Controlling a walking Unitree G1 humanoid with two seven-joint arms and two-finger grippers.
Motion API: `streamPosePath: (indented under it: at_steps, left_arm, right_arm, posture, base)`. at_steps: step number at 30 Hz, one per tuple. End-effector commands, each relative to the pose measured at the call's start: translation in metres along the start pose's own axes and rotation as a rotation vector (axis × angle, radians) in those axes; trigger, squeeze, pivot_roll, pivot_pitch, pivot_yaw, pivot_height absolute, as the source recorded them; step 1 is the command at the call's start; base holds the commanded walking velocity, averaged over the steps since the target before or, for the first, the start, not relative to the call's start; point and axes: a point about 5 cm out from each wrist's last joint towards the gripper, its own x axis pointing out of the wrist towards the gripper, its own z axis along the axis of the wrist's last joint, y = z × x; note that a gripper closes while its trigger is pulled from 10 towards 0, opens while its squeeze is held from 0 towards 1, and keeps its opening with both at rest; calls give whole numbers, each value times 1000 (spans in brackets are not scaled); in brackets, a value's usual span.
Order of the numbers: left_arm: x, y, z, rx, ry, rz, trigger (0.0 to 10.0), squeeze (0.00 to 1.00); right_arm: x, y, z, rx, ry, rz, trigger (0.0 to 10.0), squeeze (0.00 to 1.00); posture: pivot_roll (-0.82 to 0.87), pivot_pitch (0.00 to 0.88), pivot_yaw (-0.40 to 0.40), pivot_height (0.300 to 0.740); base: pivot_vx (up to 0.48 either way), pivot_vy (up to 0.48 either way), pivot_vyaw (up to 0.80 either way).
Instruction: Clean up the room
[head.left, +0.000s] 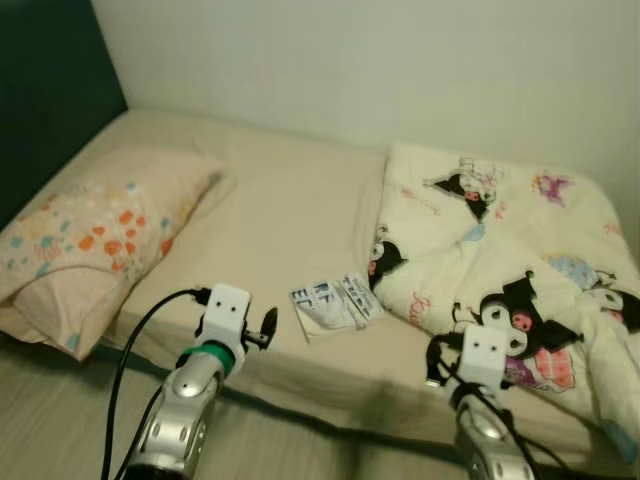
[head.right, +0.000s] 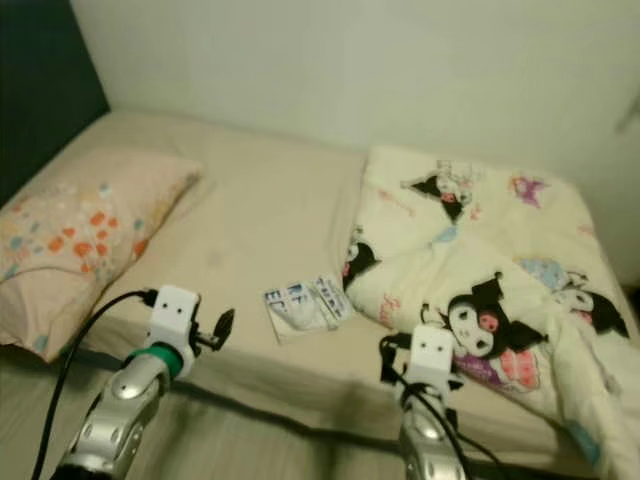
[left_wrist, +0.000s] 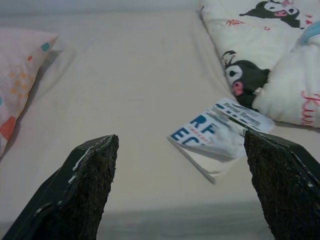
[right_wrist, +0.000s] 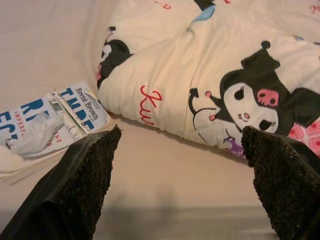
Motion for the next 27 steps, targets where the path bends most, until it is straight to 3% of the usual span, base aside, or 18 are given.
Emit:
streamPosePath:
  at_steps: [1, 3, 8, 22, 27]
  left_arm:
    - [-2, 0, -6, -12, 21, -2, 10000, 0]
    - [-1, 0, -5, -13, 22, -3, 10000, 0]
    - [-1, 0, -5, -14, 22, -3, 10000, 0]
    - [0, 1, -4, -15, 20, 1, 10000, 0]
    - [-1, 2, -3, -10, 11, 15, 10000, 0]
  right_arm:
    - [-3, 2, -8, 2, 32, 0, 10000, 0]
    - [-3, 1, -11, 41, 48, -13, 10000, 0]
    - [-3, 0, -10, 34, 45, -7, 10000, 0]
    - [-2, 4, -11, 17, 48, 19, 10000, 0]
    - [-2, 5, -11, 20, 49, 24, 10000, 0]
  posture:
    - [107, 0, 34, 740]
    - [106, 0, 39, 740]
    - [106, 0, 39, 740]
    - [110, 0, 40, 740]
    - [110, 0, 40, 740]
  base:
    - [307, 0, 0]
    - [304, 0, -800]
    - [301, 0, -800]
    - [279, 0, 0]
    - [0, 0, 0]
